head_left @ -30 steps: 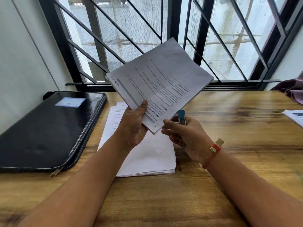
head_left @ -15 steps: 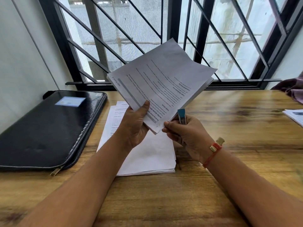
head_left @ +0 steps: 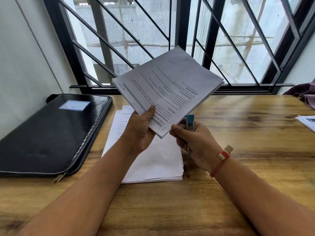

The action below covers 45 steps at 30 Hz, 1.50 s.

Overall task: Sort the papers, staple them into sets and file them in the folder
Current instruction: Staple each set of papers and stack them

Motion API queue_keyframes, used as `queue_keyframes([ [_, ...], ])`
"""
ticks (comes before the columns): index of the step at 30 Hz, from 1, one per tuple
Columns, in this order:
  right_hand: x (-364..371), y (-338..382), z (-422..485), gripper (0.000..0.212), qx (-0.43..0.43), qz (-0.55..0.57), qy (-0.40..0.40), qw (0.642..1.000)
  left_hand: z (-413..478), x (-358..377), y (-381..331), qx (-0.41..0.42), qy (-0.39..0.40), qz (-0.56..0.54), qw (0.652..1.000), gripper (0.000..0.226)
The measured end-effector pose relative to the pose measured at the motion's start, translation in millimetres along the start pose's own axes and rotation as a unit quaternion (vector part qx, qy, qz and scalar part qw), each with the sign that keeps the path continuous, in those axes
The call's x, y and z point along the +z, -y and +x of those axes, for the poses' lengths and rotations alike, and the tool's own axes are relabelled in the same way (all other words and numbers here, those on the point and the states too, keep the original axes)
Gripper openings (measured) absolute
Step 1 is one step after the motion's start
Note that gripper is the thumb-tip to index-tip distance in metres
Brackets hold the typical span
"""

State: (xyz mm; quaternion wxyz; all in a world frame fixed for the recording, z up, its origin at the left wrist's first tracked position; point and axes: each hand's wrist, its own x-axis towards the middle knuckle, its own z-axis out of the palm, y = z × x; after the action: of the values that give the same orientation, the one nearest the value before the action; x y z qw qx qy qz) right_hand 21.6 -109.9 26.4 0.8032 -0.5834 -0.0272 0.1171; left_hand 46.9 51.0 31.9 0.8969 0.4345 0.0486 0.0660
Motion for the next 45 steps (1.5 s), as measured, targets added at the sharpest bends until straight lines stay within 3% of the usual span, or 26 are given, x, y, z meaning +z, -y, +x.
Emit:
queue_keyframes([
  [4, 1, -2, 3, 0.032, -0.012, 0.022, -0.009, 1.000, 0, 1, 3, -0.008, 0.011, -0.031, 0.999, 0.030],
  [12, 2, -5, 3, 0.053, -0.021, 0.040, 0.009, 0.999, -2, 2, 0, 0.002, -0.003, -0.013, 1.000, 0.035],
  [18, 4, -5, 1, 0.044, -0.044, 0.006, 0.016, 0.999, -3, 3, 0, 0.003, 0.005, -0.017, 1.000, 0.025],
  [23, 5, -6, 1, 0.052, -0.056, -0.008, -0.010, 0.998, -3, 3, 3, -0.014, 0.015, -0.025, 0.999, 0.029],
  [30, 8, -5, -2, 0.048, -0.035, 0.018, 0.016, 0.999, -4, 2, 2, 0.005, 0.011, -0.014, 1.000, 0.027],
  [37, 8, -12, 1, 0.050, -0.038, 0.004, -0.017, 0.999, -4, 3, 5, 0.003, 0.006, -0.007, 1.000, 0.024],
  [42, 6, -3, -2, 0.038, 0.040, -0.035, -0.016, 0.998, -2, 1, -1, 0.004, -0.012, -0.020, 1.000, 0.028],
  [45, 2, 4, 0, 0.046, 0.121, -0.015, -0.020, 0.992, 0, 1, -6, 0.000, -0.026, -0.031, 0.999, 0.031],
])
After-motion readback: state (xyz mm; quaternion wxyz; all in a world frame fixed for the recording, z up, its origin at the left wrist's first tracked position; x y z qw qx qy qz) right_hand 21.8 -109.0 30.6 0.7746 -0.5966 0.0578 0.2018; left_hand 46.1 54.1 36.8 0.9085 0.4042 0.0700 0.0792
